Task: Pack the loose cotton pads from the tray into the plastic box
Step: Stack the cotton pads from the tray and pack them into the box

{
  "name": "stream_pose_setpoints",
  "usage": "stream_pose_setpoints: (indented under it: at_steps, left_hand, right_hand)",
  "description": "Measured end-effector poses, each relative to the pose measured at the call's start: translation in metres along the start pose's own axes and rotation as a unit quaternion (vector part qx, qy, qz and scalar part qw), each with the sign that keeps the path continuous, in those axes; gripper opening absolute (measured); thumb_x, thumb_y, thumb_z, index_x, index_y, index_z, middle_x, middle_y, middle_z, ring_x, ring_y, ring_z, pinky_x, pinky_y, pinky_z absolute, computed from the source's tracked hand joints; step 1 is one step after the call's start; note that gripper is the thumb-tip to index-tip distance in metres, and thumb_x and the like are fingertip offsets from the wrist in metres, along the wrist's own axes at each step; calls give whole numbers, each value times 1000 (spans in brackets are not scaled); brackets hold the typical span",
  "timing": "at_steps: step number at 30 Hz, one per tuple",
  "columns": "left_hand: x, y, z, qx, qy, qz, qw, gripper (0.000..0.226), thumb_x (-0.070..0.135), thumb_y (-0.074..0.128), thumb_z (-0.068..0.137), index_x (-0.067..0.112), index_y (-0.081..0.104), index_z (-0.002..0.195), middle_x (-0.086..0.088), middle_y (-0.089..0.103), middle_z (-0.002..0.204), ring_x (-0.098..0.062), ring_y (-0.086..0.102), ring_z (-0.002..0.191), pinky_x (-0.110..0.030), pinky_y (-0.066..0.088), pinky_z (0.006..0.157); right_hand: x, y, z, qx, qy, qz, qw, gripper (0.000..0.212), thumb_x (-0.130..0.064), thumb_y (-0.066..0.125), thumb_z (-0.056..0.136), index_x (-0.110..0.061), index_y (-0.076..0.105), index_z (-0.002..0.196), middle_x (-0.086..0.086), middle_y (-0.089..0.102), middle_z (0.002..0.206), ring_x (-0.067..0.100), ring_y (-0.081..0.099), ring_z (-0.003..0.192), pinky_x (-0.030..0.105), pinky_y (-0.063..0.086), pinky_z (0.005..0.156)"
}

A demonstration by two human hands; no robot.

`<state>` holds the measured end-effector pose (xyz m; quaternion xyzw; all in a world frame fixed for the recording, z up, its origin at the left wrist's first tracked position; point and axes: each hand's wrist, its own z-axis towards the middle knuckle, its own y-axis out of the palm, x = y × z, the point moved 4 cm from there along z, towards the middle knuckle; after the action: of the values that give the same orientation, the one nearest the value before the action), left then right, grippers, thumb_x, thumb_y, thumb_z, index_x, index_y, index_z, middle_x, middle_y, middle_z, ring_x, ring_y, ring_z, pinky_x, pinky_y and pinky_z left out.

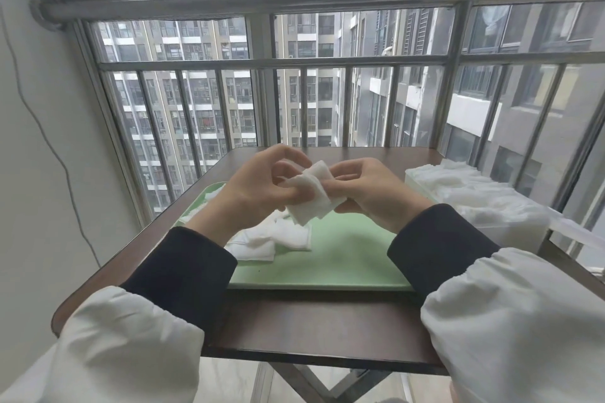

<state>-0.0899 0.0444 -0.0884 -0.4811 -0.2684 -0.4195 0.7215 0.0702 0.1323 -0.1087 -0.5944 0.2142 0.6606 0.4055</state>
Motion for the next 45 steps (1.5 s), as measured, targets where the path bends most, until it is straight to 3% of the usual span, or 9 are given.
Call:
stream_pose_setpoints:
  at_steps: [5, 12, 24, 26, 30, 33, 38, 41, 45]
  left_hand:
    - [3, 2, 0, 52, 13, -13, 998, 37, 12, 85, 77, 16, 63, 106, -2, 74, 84, -12, 67, 71, -21, 54, 60]
    - [5, 1, -1, 72, 19, -27, 997, 35, 6, 85, 77, 13, 66, 105, -5, 75, 86, -13, 68, 78, -32, 58, 76]
    - [1, 4, 1, 82, 10, 25, 996, 38, 13, 88, 74, 17, 66, 105, -3, 64, 89, -14, 57, 70, -32, 54, 70]
    - [-2, 3, 2, 102, 10, 55, 993, 39, 22, 88, 75, 19, 63, 106, -1, 62, 90, -13, 56, 69, -31, 54, 69]
    - [-10, -2, 8, 128, -18, 44, 991, 26, 35, 68, 92, 14, 60, 105, 1, 63, 86, -12, 56, 65, -26, 46, 62]
    - [-18, -1, 7, 71, -31, 162, 984, 2, 22, 60, 101, 22, 61, 100, 8, 68, 86, -7, 61, 73, -31, 51, 73]
    - [-28, 7, -2, -89, -92, 366, 922, 25, 22, 60, 88, 44, 56, 100, 24, 66, 101, -2, 61, 99, -32, 52, 85]
    - [-24, 10, -3, -111, -98, 400, 905, 32, 33, 62, 83, 50, 50, 108, 28, 64, 106, -1, 58, 99, -25, 45, 75]
    - [-21, 15, -3, -133, -103, 411, 896, 42, 35, 69, 80, 45, 51, 117, 24, 62, 105, -8, 58, 103, -31, 49, 86]
  right_hand:
    - [1, 2, 0, -13, 11, 15, 1000, 25, -16, 75, 88, 0, 73, 107, 8, 74, 87, 17, 70, 79, 26, 56, 66]
    - [1, 2, -1, -15, -1, 2, 1000, 25, -17, 73, 90, 0, 73, 109, 14, 74, 97, 20, 72, 85, 29, 59, 73]
    - [0, 8, 0, -58, 39, 82, 994, 28, -30, 62, 97, -8, 72, 111, 13, 75, 105, 28, 73, 94, 37, 60, 77]
    - [-2, 10, -2, -72, 23, 74, 994, 42, -37, 72, 87, -4, 70, 114, 15, 74, 108, 28, 73, 96, 36, 60, 77]
    - [-5, 3, -2, -16, -12, 84, 996, 55, -22, 83, 70, 3, 66, 116, 18, 73, 108, 29, 74, 95, 36, 61, 76]
    - [-3, -9, 2, 69, 4, 100, 993, 43, -14, 81, 80, -1, 64, 117, 12, 71, 106, 25, 72, 93, 31, 59, 70]
    - [2, -18, 4, 128, 21, 101, 986, 32, -14, 74, 86, -6, 63, 115, 12, 67, 110, 22, 70, 93, 26, 58, 65]
    - [1, -13, 5, 119, 19, 85, 989, 30, -15, 75, 86, -9, 65, 113, 9, 68, 106, 20, 70, 91, 25, 56, 62]
    - [2, -10, 5, 110, 18, 73, 991, 29, -15, 76, 85, -10, 66, 111, 7, 70, 100, 19, 71, 86, 25, 56, 62]
